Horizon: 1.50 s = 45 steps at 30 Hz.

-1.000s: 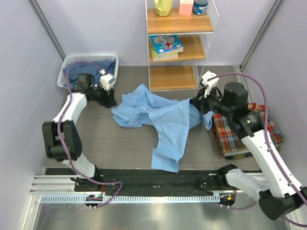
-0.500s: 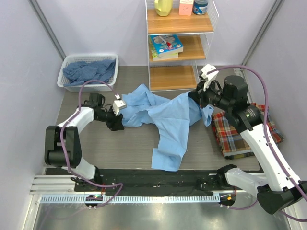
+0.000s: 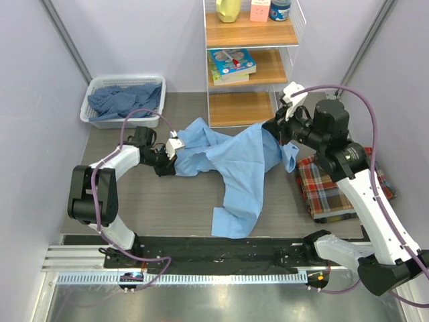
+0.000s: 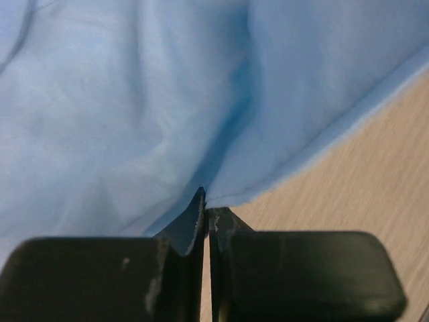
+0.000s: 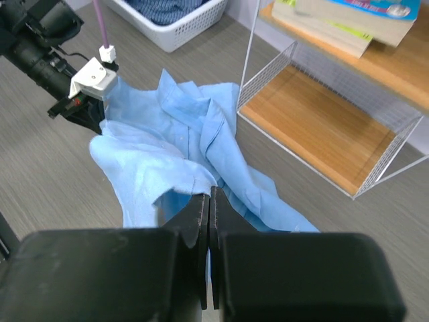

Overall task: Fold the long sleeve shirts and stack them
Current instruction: Flatten the shirt out

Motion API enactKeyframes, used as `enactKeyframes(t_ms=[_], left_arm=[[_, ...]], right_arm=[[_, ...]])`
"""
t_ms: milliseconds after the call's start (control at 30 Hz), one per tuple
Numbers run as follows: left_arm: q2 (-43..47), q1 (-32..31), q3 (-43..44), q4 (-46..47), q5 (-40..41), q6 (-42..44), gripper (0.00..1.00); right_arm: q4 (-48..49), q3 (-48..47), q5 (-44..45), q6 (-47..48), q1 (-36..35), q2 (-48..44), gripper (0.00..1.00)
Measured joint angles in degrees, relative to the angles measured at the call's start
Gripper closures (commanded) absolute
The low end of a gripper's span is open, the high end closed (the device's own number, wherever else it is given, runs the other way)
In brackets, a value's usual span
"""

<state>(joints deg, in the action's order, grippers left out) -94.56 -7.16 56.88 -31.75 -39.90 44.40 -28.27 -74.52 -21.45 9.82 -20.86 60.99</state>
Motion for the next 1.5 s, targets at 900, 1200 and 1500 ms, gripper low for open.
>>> enactKeyframes(t_ms=[900, 1200, 1500], left_arm=[[48.09, 11.23, 26.69, -0.37, 19.98, -25.11, 1.0], [63.95, 10.69, 31.01, 4.76, 22.97, -25.94, 1.0], [43.36, 10.73, 35.3, 10.86, 26.38, -23.43, 1.0]], right_arm=[[2.27, -21.7, 4.04, 1.27, -0.02, -6.88, 0.99], [-1.29, -32.98, -2.67, -4.81, 1.16, -15.54, 0.99], [5.73, -34.25, 5.53, -0.15, 1.29, 2.1, 0.99]])
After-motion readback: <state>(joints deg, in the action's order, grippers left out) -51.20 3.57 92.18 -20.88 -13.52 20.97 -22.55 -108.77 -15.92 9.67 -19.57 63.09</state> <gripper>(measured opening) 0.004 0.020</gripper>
